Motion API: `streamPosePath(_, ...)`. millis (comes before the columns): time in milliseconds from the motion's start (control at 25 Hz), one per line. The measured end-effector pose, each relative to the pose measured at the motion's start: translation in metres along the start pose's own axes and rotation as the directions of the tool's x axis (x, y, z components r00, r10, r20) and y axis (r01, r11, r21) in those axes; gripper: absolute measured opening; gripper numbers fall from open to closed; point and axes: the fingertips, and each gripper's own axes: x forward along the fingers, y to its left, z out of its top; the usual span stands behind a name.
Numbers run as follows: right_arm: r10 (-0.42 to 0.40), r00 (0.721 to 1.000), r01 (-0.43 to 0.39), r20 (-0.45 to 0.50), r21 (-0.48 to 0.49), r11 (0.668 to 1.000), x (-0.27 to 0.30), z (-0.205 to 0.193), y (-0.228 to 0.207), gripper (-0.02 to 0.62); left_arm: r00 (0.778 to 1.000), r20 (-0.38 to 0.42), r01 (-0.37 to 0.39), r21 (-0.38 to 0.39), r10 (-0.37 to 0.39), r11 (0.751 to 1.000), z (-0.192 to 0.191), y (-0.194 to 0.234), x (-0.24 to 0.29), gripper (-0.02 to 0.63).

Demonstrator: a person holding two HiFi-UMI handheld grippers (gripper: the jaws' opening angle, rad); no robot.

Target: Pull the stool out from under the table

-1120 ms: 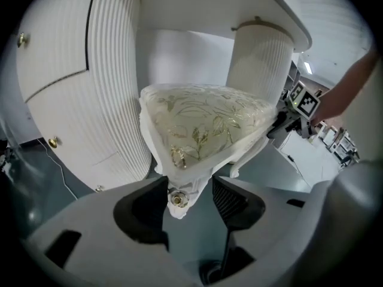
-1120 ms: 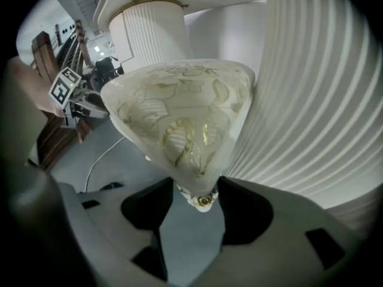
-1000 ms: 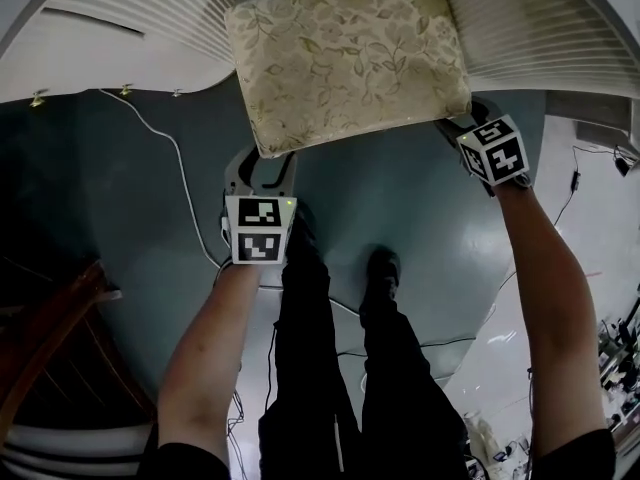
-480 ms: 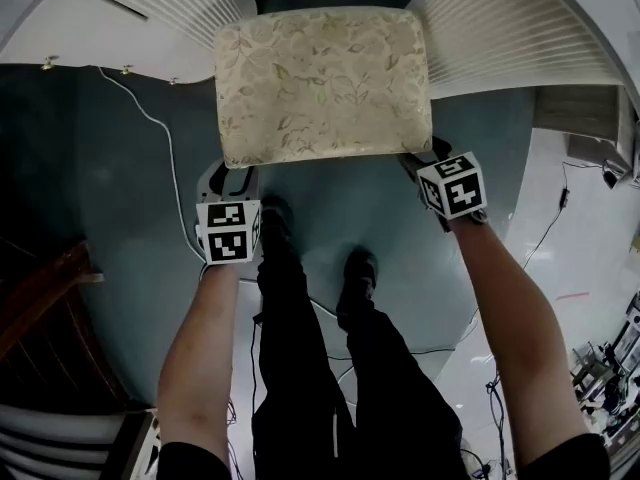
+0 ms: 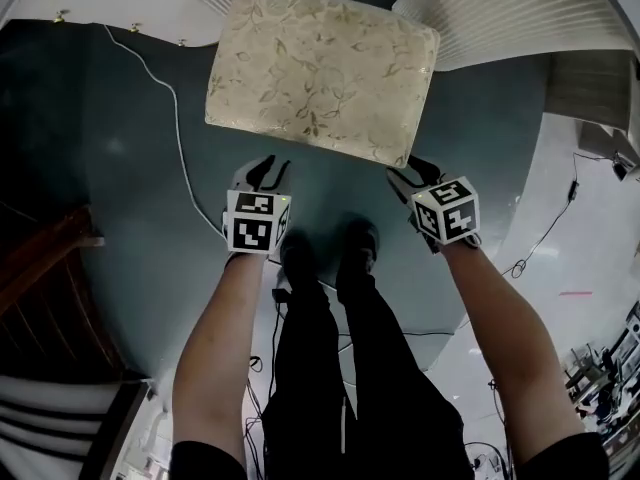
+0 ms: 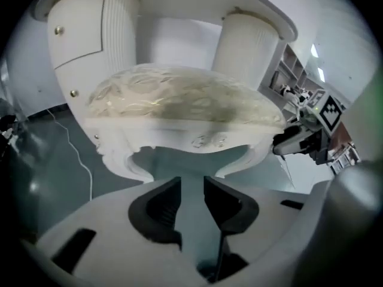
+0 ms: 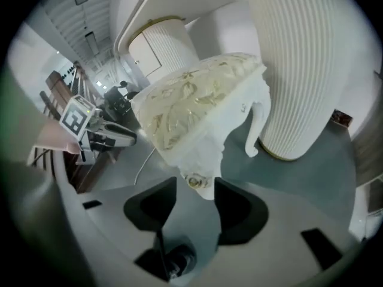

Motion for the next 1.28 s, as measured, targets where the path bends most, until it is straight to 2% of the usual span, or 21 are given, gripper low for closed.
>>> streamPosePath(80,0.013,1.0,-0.013,0.006,0.008,1.0,0.0,-0.009,0.007,0.213,0.997,-0.035,-0.062,0.018,0.063,0.998,-0.012,0.032,-0.007,0.153)
streamPosePath(200,0.027,0.999,-0.027,0.019,-0.029,0.999,0.006,-0.012,0.014,0.225,0.986,-0.074,-0.137,0.131,0.147,0.982,-0.016,0.084,-0.018,0.184)
streamPosePath(280,0.004,1.0,-0.003,0.028,-0.035,0.999,0.008,-0.012,0.013,0.236,0.983,-0.06,-0.16,0.175,0.173,0.972,-0.008,0.111,-0.021,0.194)
streamPosePath(400,-0.057,0.997,0.059,0.051,-0.023,0.998,0.01,-0.003,0.005,0.242,0.984,-0.027,-0.167,0.175,0.175,0.97,0.013,0.136,-0.019,0.234)
streamPosePath(520,-0.106,0.992,0.106,0.068,0.006,0.994,0.007,0.01,0.001,0.239,0.991,-0.042,-0.113,0.193,0.123,0.975,0.03,0.137,-0.01,0.295)
streamPosePath(680,-0.124,0.99,0.124,0.067,0.009,0.992,0.014,0.019,0.001,0.25,0.996,-0.067,-0.044,0.292,0.066,0.956,0.048,0.126,0.008,0.346)
streamPosePath(760,-0.126,0.989,0.127,0.081,-0.01,0.992,0.02,0.021,-0.001,0.259,0.996,-0.073,-0.031,0.313,0.056,0.949,0.051,0.122,0.017,0.389)
streamPosePath(880,-0.144,0.984,0.141,0.101,0.034,0.989,0.023,0.02,0.004,0.241,0.996,-0.076,-0.016,0.324,0.043,0.946,0.055,0.125,0.017,0.382)
streamPosePath(960,-0.188,0.978,0.18,0.091,0.092,0.979,0.02,0.013,0.009,0.249,0.995,-0.104,0.031,0.338,0.004,0.94,0.05,0.121,0.017,0.367)
streamPosePath(1080,-0.259,0.961,0.241,0.094,0.166,0.956,0.016,0.012,0.006,0.259,0.99,-0.139,0.09,0.377,-0.04,0.922,0.045,0.117,0.015,0.304)
streamPosePath(1280,-0.262,0.964,0.251,0.044,0.167,0.953,0.018,0.017,0.001,0.25,0.99,-0.126,0.111,0.362,-0.07,0.926,0.042,0.118,0.011,0.285)
